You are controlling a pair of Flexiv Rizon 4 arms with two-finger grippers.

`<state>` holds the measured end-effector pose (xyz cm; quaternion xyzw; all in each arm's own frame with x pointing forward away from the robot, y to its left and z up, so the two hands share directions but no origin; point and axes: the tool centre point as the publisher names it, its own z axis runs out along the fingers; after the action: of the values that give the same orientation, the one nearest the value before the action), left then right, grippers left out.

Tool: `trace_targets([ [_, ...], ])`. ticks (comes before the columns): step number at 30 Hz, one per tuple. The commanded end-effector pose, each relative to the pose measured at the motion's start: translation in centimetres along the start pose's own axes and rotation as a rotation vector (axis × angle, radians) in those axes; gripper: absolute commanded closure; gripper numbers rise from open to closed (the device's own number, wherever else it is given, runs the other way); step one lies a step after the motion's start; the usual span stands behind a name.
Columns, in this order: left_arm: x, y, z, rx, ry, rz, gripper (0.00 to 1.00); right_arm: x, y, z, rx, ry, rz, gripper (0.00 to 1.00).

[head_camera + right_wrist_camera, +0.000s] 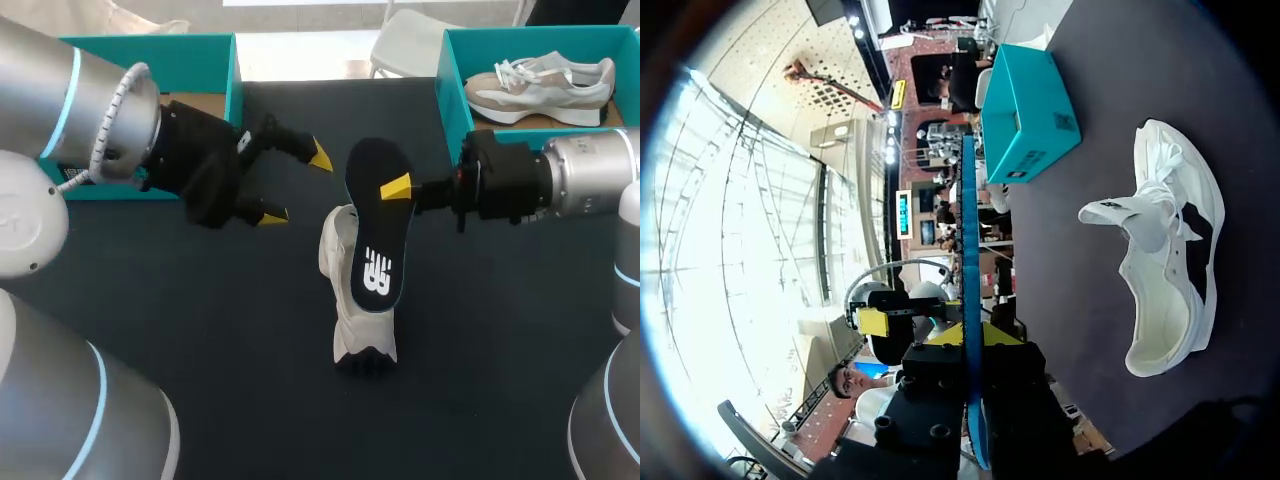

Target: Take the shoe out of the shoebox, open the shoe tongue, remove and reinsert the insole, then place the shoe into the shoebox

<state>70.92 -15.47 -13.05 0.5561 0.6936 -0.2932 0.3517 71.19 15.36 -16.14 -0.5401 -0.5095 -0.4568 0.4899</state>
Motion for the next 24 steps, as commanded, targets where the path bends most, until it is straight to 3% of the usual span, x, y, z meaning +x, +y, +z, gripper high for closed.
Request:
trace_targets([
  [1, 0.7, -0.4, 0.2, 0.026, -0.36, 0.014, 0.0, 0.1, -0.5, 0.3, -0.009, 0.001, -0.001, 1.0],
  [7, 1.0, 0.0, 1.4, 0.079, -0.454, 0.061, 0.0, 0.4, -1.0, 0.4, -0.016, 0.004, -0.008, 1.0],
  [15, 0.4, 0.3, 2.4, 0.04, -0.518, 0.089, 0.0, 0.7, -1.5, 1.1, -0.037, -0.001, 0.003, 1.0],
  [24, -0.2, -0.1, 3.6, 0.055, -0.562, 0.084, 0.0, 0.9, -1.7, 2.2, -0.053, 0.027, -0.002, 1.0],
])
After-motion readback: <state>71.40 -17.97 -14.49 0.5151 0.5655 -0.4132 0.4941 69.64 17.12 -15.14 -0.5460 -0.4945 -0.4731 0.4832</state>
